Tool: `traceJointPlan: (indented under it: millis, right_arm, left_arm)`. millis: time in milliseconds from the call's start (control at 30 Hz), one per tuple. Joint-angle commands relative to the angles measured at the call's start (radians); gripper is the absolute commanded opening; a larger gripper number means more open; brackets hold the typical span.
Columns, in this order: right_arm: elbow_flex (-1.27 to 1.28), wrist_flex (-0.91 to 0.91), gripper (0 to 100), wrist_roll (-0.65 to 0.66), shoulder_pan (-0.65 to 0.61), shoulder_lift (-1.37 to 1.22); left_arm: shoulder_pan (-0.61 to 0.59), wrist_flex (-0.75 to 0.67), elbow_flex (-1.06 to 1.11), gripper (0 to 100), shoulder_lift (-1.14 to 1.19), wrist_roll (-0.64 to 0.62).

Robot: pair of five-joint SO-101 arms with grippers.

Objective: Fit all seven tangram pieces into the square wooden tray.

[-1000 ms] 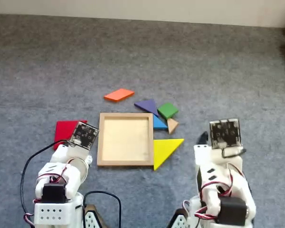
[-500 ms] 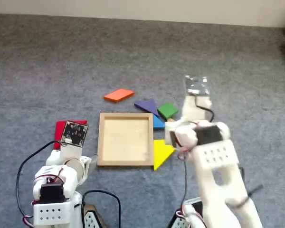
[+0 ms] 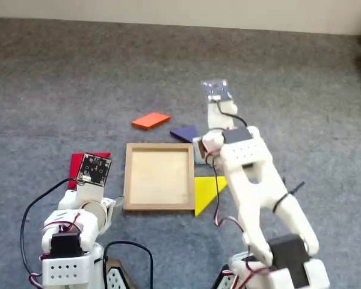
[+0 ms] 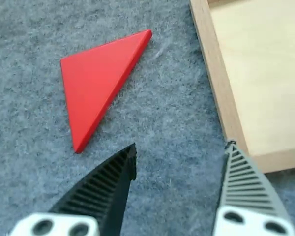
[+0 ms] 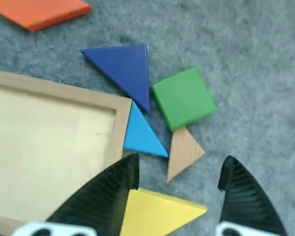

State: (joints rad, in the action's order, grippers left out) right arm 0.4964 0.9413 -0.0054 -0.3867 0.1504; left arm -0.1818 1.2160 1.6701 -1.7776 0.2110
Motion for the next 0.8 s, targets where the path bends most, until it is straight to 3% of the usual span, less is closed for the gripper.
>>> traceJointPlan:
  millis: [0, 300, 433, 567, 767]
  right_arm:
    - [-0.151, -0.004, 26.0, 0.06, -0.005, -0.076]
    - [-0.463, 0.216, 26.0, 0.118, -0.008, -0.341]
    - [-0.578, 0.406, 26.0, 0.118, -0.039, -0.367]
    - [-0.628, 0.486, 26.0, 0.11, -0.085, -0.367]
    - [-0.582, 0.493, 26.0, -0.02, -0.116, -0.364]
  left_arm:
    - [-0.016, 0.002, -0.05, 28, -0.039, -0.006]
    - [-0.016, 0.0, -0.05, 28, -0.039, -0.005]
    - [-0.016, -0.003, -0.05, 28, -0.039, -0.005]
    - [-0.016, -0.005, -0.05, 28, -0.039, -0.005]
    - [-0.016, -0.005, -0.05, 28, -0.039, -0.005]
